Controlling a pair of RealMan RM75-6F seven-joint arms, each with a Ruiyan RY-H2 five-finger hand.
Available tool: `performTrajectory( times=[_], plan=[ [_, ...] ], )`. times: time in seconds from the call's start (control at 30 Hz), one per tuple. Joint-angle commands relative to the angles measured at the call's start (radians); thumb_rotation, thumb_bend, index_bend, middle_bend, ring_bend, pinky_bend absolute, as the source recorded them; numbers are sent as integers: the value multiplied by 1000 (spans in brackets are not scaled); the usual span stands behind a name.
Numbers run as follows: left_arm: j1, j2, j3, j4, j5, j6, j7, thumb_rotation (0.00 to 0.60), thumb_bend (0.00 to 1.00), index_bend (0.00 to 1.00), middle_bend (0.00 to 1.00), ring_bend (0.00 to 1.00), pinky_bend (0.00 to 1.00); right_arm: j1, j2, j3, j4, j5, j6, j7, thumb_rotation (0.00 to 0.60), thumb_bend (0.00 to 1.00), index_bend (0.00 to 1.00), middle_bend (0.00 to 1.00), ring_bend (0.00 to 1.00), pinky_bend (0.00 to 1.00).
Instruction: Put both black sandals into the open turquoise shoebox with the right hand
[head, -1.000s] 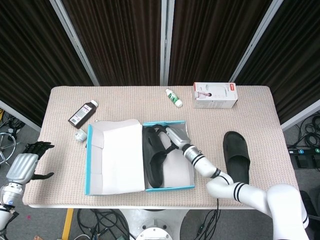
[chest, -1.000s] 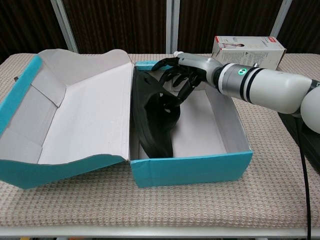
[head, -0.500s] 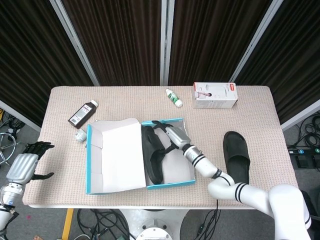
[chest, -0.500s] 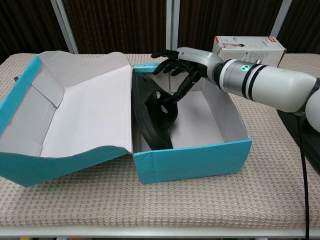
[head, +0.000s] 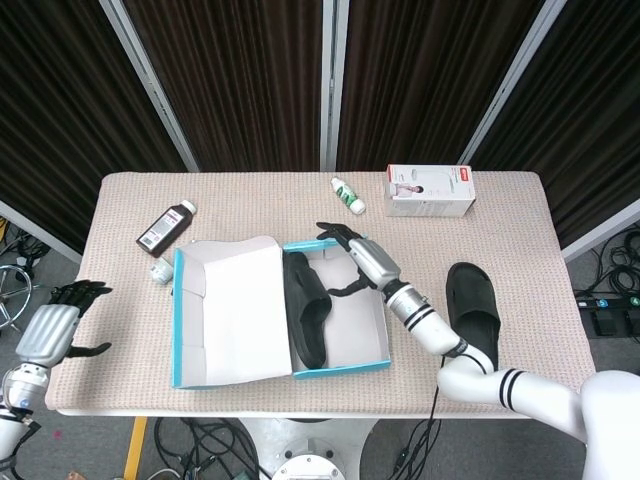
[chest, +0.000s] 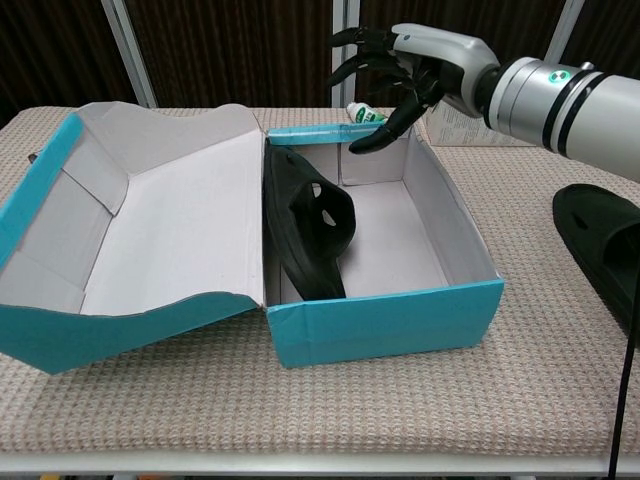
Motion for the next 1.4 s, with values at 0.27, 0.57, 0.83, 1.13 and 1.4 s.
performTrajectory(
  times=[0.27, 0.57, 0.83, 1.13, 1.4],
  plan=[
    [-9, 2, -4, -15, 4, -1, 11, 600, 70, 189, 150, 91, 136, -97, 113, -34, -112, 136, 118, -351, 600, 2, 3, 178, 0, 107],
    [-17, -1, 0, -30, 19, 2, 18, 600, 70, 189, 150, 91, 136, -101, 249, -73, -315, 542, 182, -885, 600, 19, 3, 200, 4, 110],
    [-15, -8, 7, -22, 25, 5, 4, 600, 70, 189, 150, 91, 136, -40, 340, -150, -455, 889, 255, -1181, 600, 18, 2, 204, 13, 122],
    [-13, -14, 14, -6, 29, 6, -20, 600, 70, 189, 150, 91, 136, -59, 391, -206, -489, 961, 270, -1206, 600, 17, 3, 176, 2, 123],
    [-16, -15, 16, -15, 31, 3, -6, 600, 69, 189, 150, 91, 136, -45, 389, -219, -421, 981, 184, -1190, 600, 18, 2, 158, 0, 123]
  ],
)
